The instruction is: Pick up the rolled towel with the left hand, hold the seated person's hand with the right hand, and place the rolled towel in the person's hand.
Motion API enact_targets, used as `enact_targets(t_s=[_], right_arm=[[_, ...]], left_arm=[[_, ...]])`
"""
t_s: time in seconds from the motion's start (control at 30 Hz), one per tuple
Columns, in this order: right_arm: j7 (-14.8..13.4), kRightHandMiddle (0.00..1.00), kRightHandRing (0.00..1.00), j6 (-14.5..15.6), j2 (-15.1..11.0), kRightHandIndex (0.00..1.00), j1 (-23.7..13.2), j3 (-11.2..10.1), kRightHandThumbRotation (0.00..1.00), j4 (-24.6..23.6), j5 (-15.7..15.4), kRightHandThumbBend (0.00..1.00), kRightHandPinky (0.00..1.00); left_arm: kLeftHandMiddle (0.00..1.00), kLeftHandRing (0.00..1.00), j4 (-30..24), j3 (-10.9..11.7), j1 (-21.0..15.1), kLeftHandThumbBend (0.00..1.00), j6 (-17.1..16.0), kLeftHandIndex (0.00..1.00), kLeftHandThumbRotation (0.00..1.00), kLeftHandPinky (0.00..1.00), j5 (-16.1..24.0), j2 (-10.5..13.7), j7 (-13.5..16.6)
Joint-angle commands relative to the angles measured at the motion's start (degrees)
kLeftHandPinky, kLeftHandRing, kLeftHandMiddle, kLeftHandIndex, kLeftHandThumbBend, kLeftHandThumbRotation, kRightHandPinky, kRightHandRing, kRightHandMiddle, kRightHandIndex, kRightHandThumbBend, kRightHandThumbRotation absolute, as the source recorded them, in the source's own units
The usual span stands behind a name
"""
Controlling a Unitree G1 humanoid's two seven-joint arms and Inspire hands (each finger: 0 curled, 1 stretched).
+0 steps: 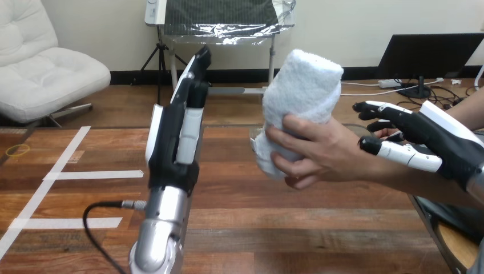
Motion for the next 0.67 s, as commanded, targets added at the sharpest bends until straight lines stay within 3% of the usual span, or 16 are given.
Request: enact_targets(t_s=[0.0,0.1,0.27,0.5,0.63], right_arm=[[-3.93,0.89,0.86,0.44,3.89,0.92,0.71,-1.62,0.99,-3.81,0.76,1.0,0.73],[-6.39,0.89,0.87,0.59,5.64,0.92,1.72,-2.31,1.0,-4.85,1.0,0.99,0.74],[-9.22,0.91,0.9,0.39,8.39,0.94,3.59,-3.49,1.0,-6.91,2.32,0.89,0.81],[-14.16,0.94,0.95,-6.13,13.64,0.96,6.28,-4.88,1.0,-9.0,4.61,0.8,0.87],[-16.38,0.95,0.96,-7.57,16.5,0.97,7.93,-5.35,1.0,-11.29,5.98,0.86,0.91]], left_arm=[[0.96,1.0,-7.12,-1.89,1.24,0.82,1.19,0.92,0.97,1.0,-1.0,-1.48,-1.28],[0.95,1.0,-9.58,-2.21,2.71,0.82,1.72,0.92,0.97,1.0,-1.75,-1.34,-1.96],[0.95,1.0,-13.59,-2.66,4.99,0.8,2.74,0.91,0.96,1.0,-2.66,-1.31,-2.34],[0.93,0.98,-18.65,-3.13,8.16,0.81,2.36,0.9,0.97,1.0,-2.97,-0.44,-3.26],[0.92,0.96,-21.74,-3.21,10.14,0.84,3.09,0.89,0.96,0.99,-3.23,-0.27,-3.34]])
